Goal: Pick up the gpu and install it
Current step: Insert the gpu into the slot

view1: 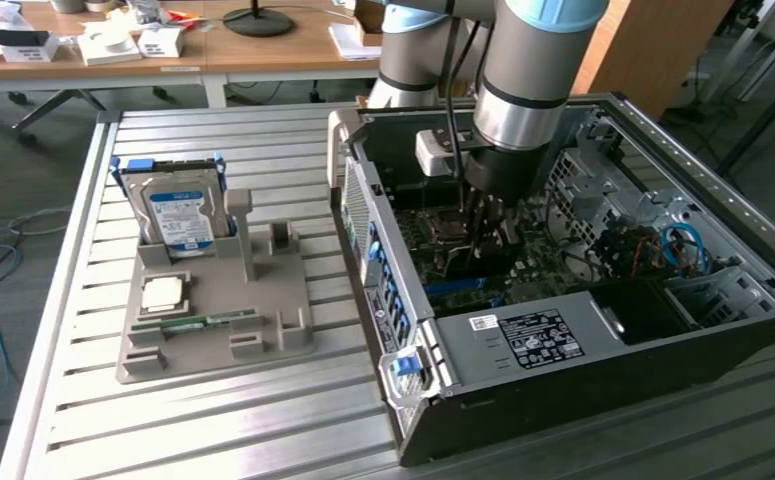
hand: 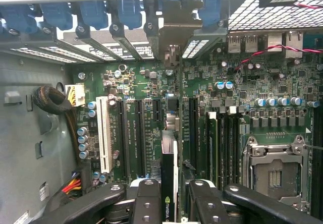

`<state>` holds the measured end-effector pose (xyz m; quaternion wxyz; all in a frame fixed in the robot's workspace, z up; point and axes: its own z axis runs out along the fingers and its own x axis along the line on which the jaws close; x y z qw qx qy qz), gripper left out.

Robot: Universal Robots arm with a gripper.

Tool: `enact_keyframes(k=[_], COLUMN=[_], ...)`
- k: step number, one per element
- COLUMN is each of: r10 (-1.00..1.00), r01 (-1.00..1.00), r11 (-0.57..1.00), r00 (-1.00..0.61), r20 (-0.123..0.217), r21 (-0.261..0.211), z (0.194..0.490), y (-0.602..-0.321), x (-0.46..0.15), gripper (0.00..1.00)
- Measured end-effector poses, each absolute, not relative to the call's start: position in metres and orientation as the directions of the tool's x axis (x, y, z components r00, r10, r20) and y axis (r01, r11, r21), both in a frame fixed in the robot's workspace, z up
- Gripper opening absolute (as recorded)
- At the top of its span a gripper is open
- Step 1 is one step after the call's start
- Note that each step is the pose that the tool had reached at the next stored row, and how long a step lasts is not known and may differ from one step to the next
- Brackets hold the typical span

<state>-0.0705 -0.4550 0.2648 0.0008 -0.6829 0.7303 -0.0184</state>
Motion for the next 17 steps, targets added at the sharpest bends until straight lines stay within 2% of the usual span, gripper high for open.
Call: enact_keyframes(k=[17], r10=[-0.997], r01=[-0.997], r11=[0.067], r00=[-0.067], r20=[0.024], r21=[-0.028], z=[0.2647], y=[-0.455], x=[-0.0713], gripper=[0.26])
